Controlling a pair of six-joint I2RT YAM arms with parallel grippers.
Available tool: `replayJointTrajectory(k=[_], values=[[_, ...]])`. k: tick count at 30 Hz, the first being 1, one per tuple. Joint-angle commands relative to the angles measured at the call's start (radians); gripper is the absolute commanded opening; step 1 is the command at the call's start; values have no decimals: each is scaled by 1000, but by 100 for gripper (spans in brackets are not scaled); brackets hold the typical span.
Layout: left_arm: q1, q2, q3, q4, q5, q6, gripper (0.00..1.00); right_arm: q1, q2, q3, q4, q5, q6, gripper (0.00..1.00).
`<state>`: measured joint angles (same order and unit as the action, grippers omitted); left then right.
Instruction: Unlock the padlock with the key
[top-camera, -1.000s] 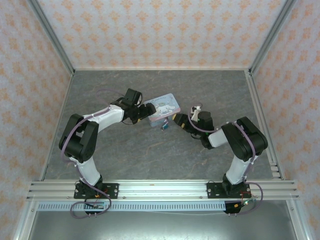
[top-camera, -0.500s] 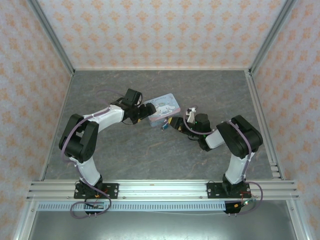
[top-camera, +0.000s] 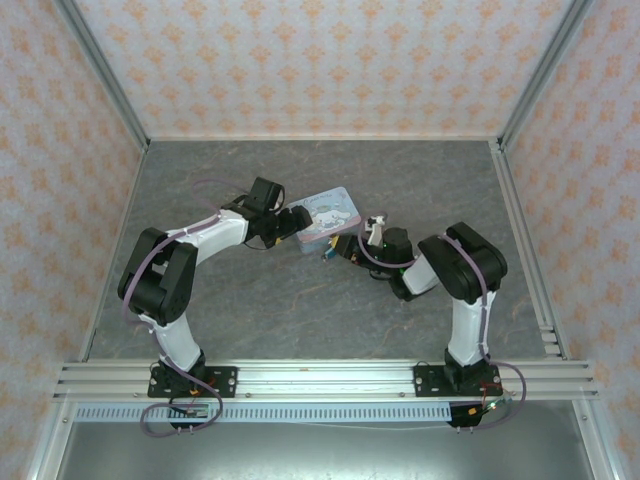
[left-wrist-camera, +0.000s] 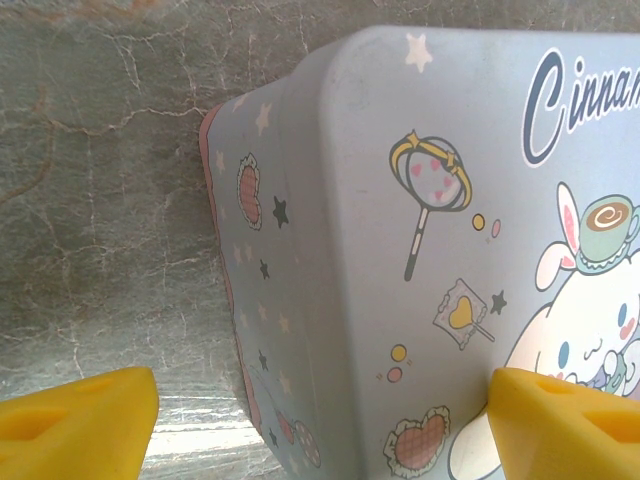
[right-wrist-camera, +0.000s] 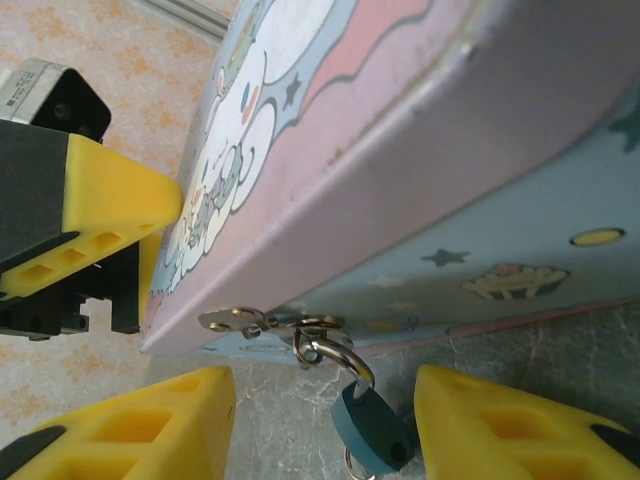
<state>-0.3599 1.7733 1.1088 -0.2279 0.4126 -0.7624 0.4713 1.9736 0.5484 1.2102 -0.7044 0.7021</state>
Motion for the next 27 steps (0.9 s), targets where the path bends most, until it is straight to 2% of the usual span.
replayJointTrajectory(k=[1, 12, 20, 27], values=[[-5, 18, -30, -94, -27, -6, 85, 10, 40, 17, 96, -1, 16, 48], [-5, 20, -29, -94, -25, -8, 85, 10, 54, 13, 106, -20, 15, 33], [-4, 17, -29, -97, -29, -8, 85, 11, 53, 13, 103, -24, 14, 12], [-5, 12, -32, -102, -34, -2, 85, 10, 50, 4, 98, -5, 9, 4]])
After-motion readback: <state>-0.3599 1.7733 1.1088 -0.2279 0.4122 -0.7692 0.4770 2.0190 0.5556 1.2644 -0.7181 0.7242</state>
